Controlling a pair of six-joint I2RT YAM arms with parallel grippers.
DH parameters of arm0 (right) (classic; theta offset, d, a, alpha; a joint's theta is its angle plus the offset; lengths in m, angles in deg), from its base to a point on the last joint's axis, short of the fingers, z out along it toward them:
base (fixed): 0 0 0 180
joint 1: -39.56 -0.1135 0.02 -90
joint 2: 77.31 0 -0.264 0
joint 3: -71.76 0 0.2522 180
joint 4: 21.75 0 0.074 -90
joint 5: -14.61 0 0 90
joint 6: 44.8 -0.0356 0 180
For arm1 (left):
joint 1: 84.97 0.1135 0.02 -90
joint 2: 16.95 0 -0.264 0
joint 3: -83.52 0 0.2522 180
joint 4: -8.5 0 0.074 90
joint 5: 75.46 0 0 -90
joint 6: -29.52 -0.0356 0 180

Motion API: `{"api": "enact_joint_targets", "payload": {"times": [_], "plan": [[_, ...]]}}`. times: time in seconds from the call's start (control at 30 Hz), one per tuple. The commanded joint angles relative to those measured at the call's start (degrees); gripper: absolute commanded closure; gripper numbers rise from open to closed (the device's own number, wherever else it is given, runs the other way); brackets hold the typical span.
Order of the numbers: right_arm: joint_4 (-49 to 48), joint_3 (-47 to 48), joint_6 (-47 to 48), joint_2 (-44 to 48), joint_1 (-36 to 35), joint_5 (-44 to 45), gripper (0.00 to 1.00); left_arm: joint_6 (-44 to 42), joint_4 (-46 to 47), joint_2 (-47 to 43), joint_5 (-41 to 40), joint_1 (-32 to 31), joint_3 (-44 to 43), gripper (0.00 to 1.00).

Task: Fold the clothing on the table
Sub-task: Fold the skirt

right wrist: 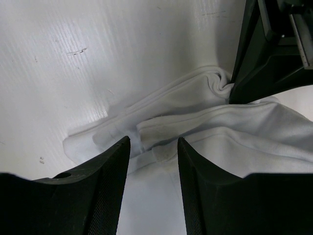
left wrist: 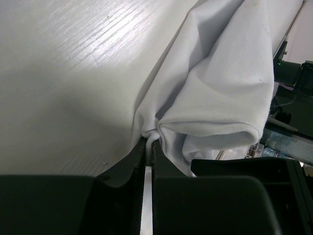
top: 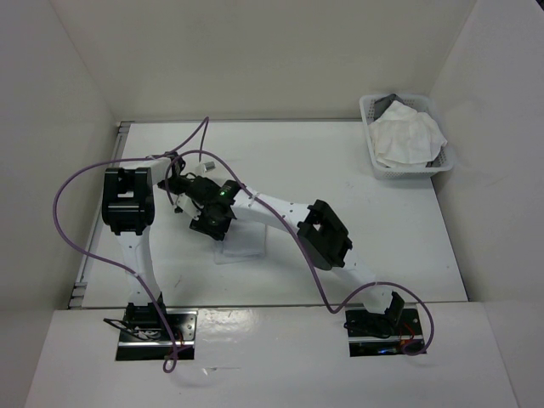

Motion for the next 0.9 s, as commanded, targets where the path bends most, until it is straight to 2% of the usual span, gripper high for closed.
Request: {"api": "enact_joint_targets", "payload": {"times": [0.0,0.6,0.7,0.87], "plan": [[-2.68,-0.4,-0.43,-0.58,-0.13,0.45,0.51,-1.8,3.36,1.38,-4.6,0.42,0.31,0.92],[-2.15,1.26,-0.43,-2.16,-1.18,-0.61,0.51,-1.8,3.36,1.38,-4.6,0.42,0.31,0.92],[-1.62,2.41,-0.43,-2.69,-1.18,-0.61,0.53,-1.8,3.36,1.38,-4.6,0.42,0.31,0.92],[-1.62,2.41,-0.43,-3.22,-1.18,-0.61,0.6,-1.8,3.36,1.38,-4.6,0.42,-0.22,0.92]]}}
